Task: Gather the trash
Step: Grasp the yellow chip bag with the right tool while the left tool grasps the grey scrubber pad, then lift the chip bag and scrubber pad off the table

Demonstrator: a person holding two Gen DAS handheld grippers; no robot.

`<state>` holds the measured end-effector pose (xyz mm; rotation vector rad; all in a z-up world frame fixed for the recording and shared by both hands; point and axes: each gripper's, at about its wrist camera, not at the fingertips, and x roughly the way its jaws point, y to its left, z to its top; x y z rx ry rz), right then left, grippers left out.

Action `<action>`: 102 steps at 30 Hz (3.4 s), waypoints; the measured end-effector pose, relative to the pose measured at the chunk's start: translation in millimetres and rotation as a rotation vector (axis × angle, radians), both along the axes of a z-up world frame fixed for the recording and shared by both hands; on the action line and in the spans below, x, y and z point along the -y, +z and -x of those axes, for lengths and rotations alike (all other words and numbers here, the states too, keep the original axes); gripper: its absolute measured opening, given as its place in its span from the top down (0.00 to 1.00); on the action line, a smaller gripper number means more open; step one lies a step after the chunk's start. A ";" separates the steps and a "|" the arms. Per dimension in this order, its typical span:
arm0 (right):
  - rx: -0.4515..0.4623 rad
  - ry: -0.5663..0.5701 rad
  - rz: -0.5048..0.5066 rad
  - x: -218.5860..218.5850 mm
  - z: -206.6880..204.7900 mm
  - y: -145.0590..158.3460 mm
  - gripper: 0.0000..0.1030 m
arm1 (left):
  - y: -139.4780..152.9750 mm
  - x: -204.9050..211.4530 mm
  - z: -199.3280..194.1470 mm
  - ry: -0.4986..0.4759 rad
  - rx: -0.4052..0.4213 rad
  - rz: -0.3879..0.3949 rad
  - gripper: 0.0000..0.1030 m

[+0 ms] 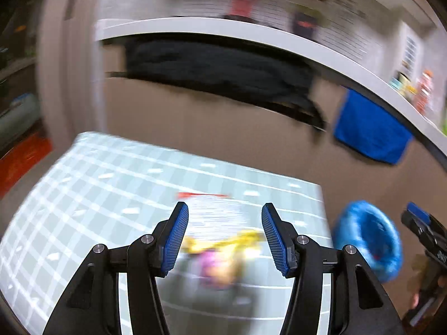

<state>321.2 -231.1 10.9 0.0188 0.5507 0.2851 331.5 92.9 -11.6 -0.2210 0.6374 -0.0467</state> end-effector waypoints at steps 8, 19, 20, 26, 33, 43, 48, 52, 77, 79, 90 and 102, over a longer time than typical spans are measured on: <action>-0.135 0.256 0.052 -139.5 -35.3 -34.1 0.23 | -27.7 -92.3 20.5 0.070 -0.031 0.053 0.46; -0.308 0.377 0.198 -230.3 -78.4 -112.9 0.32 | -61.2 -137.7 35.5 0.072 -0.078 0.117 0.46; -0.325 0.397 0.172 -230.2 -77.3 -115.0 0.33 | -63.1 -139.2 35.2 0.074 -0.081 0.119 0.46; -0.317 0.403 0.148 -214.1 -51.7 -103.2 0.52 | -71.9 -131.5 26.4 0.036 -0.108 0.171 0.46; -0.262 0.276 0.129 -157.5 -26.7 -72.8 0.57 | -73.6 -84.7 1.5 -0.101 -0.156 0.195 0.46; -0.248 0.174 0.053 -100.5 -3.3 -69.0 0.57 | -99.7 -64.1 -87.9 -0.026 -0.273 0.303 0.46; -0.268 0.162 0.017 -88.9 0.4 -78.8 0.57 | -123.4 -67.2 -107.1 0.043 -0.333 0.412 0.46; -0.292 0.163 -0.010 -82.8 3.0 -85.3 0.56 | -122.2 -54.1 -112.1 0.044 -0.339 0.427 0.46; -0.285 0.172 -0.004 -85.4 26.8 -82.5 0.56 | -31.6 11.2 12.4 -0.147 -0.030 -0.113 0.82; -0.284 0.168 0.003 -85.3 27.0 -82.6 0.56 | -32.4 10.8 30.2 -0.149 -0.010 -0.147 0.81; -0.310 0.164 0.004 -85.1 30.7 -91.0 0.55 | -57.4 2.3 75.5 -0.270 -0.059 -0.023 0.74; -0.330 0.168 0.007 -84.9 33.2 -97.7 0.54 | -53.5 4.7 74.8 -0.298 -0.102 0.091 0.64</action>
